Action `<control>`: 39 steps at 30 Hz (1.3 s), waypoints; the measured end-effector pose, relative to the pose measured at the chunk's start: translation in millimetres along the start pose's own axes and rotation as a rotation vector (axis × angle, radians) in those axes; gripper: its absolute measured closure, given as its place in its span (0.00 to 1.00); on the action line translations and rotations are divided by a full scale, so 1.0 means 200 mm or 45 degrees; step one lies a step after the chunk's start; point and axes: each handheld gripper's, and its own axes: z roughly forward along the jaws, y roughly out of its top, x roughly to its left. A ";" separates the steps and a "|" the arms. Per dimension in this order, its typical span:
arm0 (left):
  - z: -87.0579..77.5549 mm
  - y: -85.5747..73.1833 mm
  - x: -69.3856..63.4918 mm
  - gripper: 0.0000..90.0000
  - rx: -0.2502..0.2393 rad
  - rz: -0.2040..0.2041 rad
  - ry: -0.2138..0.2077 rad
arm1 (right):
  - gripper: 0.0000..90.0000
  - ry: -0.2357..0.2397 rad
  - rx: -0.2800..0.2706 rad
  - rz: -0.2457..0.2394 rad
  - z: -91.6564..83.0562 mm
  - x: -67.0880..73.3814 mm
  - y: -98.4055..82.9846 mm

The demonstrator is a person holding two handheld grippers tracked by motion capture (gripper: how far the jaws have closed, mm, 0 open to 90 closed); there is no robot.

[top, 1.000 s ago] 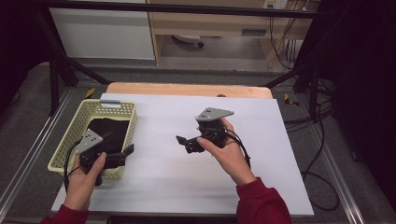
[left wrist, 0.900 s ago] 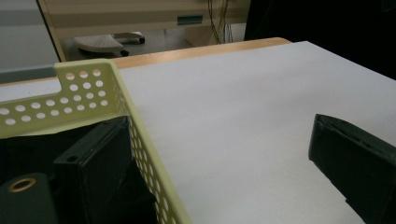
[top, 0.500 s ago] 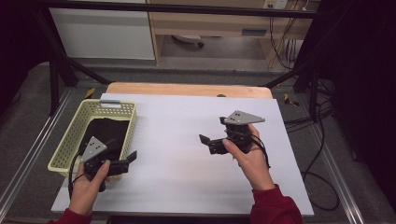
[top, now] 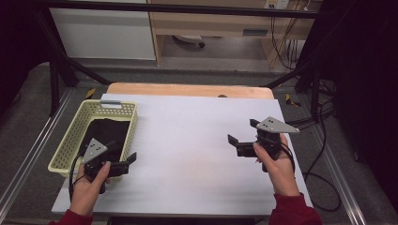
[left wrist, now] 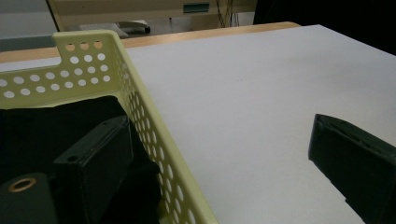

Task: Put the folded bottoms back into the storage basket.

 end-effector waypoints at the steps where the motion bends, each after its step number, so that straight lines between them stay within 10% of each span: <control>1: 0.00 0.00 0.00 0.08 0.003 -0.008 -0.004 | 0.03 -0.010 0.004 0.006 -0.01 -0.01 -0.01; 39: 0.01 -0.02 0.02 0.07 0.023 -0.045 0.023 | 0.04 -0.111 0.140 0.138 -0.10 -0.11 -0.52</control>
